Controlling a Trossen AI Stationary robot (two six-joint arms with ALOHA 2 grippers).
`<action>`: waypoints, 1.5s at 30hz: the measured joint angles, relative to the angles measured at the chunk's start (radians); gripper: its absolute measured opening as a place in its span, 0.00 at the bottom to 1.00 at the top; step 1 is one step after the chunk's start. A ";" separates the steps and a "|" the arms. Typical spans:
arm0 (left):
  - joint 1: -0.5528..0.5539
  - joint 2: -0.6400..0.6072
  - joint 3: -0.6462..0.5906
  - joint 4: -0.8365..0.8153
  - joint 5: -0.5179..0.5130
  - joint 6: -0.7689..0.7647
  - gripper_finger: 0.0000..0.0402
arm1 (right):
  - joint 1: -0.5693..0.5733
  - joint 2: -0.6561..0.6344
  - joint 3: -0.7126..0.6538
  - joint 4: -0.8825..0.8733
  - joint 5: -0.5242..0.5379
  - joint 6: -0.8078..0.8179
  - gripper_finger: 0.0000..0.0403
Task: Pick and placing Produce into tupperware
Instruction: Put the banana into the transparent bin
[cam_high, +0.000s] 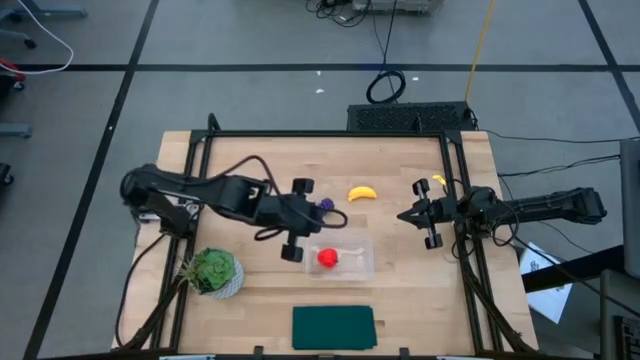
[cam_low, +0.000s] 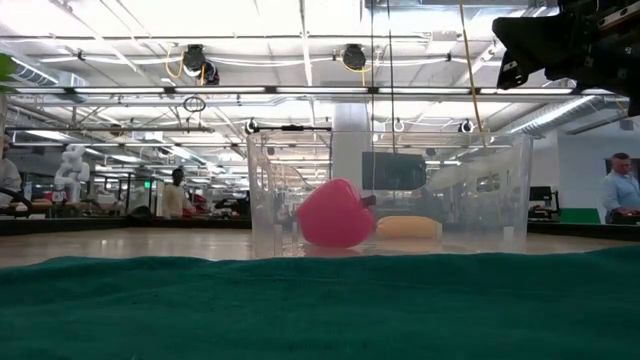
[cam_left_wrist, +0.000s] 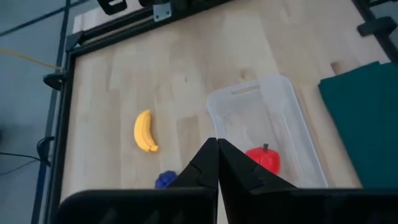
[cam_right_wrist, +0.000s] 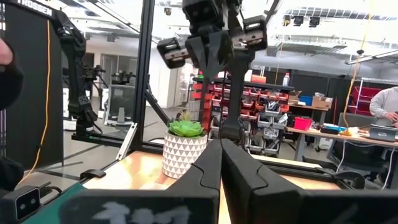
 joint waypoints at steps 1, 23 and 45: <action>0.000 -0.008 0.000 0.001 0.000 0.000 0.00 | 0.000 0.000 0.000 -0.001 0.000 0.000 0.00; 0.006 -0.185 0.000 -0.117 -0.027 -0.034 0.00 | 0.000 0.001 0.000 0.013 0.000 0.000 0.00; 0.196 -0.586 -0.418 0.330 0.477 0.149 0.00 | 0.000 0.001 0.000 0.010 0.000 0.001 0.00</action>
